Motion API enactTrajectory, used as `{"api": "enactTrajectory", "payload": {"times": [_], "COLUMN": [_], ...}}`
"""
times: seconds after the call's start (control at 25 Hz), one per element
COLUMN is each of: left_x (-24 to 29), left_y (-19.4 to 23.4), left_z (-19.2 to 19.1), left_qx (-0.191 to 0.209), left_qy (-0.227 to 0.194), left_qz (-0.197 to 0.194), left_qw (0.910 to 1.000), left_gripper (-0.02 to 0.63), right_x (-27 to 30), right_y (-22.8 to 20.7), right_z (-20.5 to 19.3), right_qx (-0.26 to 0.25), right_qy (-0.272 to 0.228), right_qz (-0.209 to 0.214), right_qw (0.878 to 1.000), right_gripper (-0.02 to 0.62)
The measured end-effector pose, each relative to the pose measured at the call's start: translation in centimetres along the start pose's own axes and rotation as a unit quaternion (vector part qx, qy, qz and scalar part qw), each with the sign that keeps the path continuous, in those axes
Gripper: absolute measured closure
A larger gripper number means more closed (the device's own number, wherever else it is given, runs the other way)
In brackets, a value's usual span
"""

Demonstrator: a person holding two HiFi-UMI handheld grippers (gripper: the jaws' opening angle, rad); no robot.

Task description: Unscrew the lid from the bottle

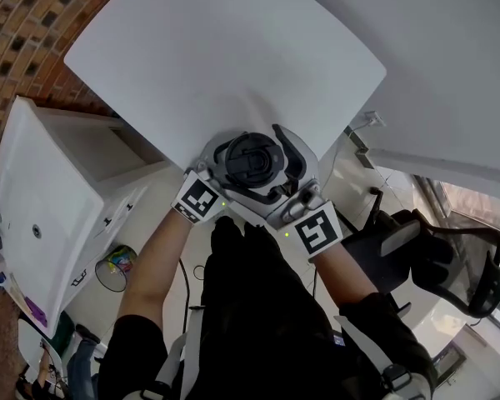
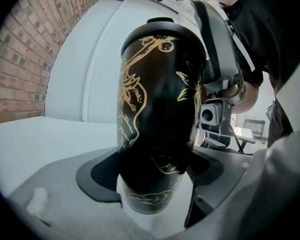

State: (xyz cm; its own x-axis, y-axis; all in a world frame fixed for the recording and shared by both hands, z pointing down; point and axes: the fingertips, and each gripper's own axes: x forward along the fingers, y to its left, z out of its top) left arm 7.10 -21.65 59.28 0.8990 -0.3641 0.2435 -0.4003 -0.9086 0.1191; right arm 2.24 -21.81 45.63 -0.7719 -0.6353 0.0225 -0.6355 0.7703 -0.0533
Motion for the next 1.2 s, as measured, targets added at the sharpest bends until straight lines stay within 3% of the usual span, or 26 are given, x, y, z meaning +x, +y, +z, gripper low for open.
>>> {"api": "enactTrajectory", "payload": {"times": [0.24, 0.64, 0.92, 1.2], "left_x": [0.1, 0.1, 0.1, 0.1], "left_y": [0.1, 0.0, 0.1, 0.1], "left_z": [0.1, 0.0, 0.0, 0.0], "left_qx": [0.001, -0.001, -0.001, -0.003], "left_qy": [-0.001, 0.000, 0.001, 0.001], "left_qz": [0.000, -0.001, -0.002, -0.002], "left_qw": [1.0000, 1.0000, 1.0000, 1.0000], "left_gripper": [0.215, 0.216, 0.216, 0.216], "right_x": [0.9, 1.2, 0.9, 0.4], "right_y": [0.1, 0.5, 1.5, 2.5], "right_z": [-0.3, -1.2, -1.5, -1.8], "right_qx": [-0.006, -0.005, -0.016, -0.045], "right_qy": [0.008, 0.027, 0.049, 0.073], "right_qz": [-0.015, 0.007, 0.153, 0.302], "right_qw": [1.000, 1.000, 0.987, 0.949], "right_gripper": [0.100, 0.124, 0.115, 0.114]}}
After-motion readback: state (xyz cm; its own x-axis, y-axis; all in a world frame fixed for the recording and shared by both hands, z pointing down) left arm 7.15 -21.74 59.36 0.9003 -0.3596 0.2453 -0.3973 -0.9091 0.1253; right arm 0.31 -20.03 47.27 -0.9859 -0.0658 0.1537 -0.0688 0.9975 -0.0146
